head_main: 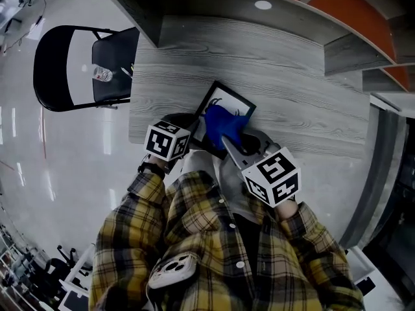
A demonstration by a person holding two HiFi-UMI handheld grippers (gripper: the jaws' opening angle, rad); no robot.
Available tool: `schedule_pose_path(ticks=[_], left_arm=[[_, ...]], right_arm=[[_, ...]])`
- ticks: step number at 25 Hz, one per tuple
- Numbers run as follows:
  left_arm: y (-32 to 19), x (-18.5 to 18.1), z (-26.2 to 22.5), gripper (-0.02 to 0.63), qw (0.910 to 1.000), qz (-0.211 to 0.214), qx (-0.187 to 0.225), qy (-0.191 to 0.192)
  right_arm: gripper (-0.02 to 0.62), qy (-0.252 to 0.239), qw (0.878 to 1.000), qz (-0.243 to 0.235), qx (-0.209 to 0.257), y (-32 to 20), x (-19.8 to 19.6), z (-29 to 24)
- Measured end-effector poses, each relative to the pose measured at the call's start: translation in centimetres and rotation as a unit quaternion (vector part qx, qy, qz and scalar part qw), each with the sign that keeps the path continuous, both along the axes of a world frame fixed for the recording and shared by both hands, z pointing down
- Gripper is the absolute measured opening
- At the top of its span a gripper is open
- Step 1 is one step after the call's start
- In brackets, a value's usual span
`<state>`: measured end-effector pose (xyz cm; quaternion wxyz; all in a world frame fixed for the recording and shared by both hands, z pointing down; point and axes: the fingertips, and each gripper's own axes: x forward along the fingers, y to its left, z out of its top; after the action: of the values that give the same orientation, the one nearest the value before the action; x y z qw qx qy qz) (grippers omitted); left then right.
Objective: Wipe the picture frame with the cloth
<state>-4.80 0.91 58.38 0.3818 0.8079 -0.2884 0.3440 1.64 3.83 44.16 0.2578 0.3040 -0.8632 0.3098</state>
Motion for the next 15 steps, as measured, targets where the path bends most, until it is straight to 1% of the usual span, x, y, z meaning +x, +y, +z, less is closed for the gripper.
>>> schedule_pose_path(ticks=[2, 4, 6, 9, 11, 13, 15], left_arm=[[0.0, 0.0, -0.1, 0.077, 1.0, 0.007, -0.003, 0.001], [0.0, -0.1, -0.1, 0.077, 0.9998, 0.016, -0.008, 0.004], [0.0, -0.1, 0.0, 0.077, 0.9995, 0.026, -0.014, 0.006], [0.0, 0.0, 0.0, 0.077, 0.9992, 0.038, -0.015, 0.006], [-0.1, 0.0, 0.0, 0.078, 0.999, 0.042, -0.013, 0.006], [-0.1, -0.1, 0.3, 0.078, 0.9986, 0.05, -0.013, 0.006], [-0.1, -0.2, 0.4, 0.077, 0.9982, 0.059, -0.012, 0.006]], right_arm=[[0.041, -0.029, 0.999, -0.005, 0.012, -0.7, -2.5, -2.1], [0.041, -0.035, 0.999, 0.001, 0.0, -0.7, -4.1, -1.7], [0.041, -0.009, 0.999, 0.007, -0.039, 0.4, -4.5, 1.5], [0.041, 0.036, 0.994, 0.011, -0.105, 3.1, -4.7, 7.9], [0.041, 0.064, 0.99, 0.006, -0.129, 4.4, -5.0, 11.0], [0.041, 0.071, 0.987, 0.013, -0.141, 4.9, -5.4, 12.3], [0.041, 0.063, 0.985, 0.03, -0.158, 4.8, -5.7, 12.5]])
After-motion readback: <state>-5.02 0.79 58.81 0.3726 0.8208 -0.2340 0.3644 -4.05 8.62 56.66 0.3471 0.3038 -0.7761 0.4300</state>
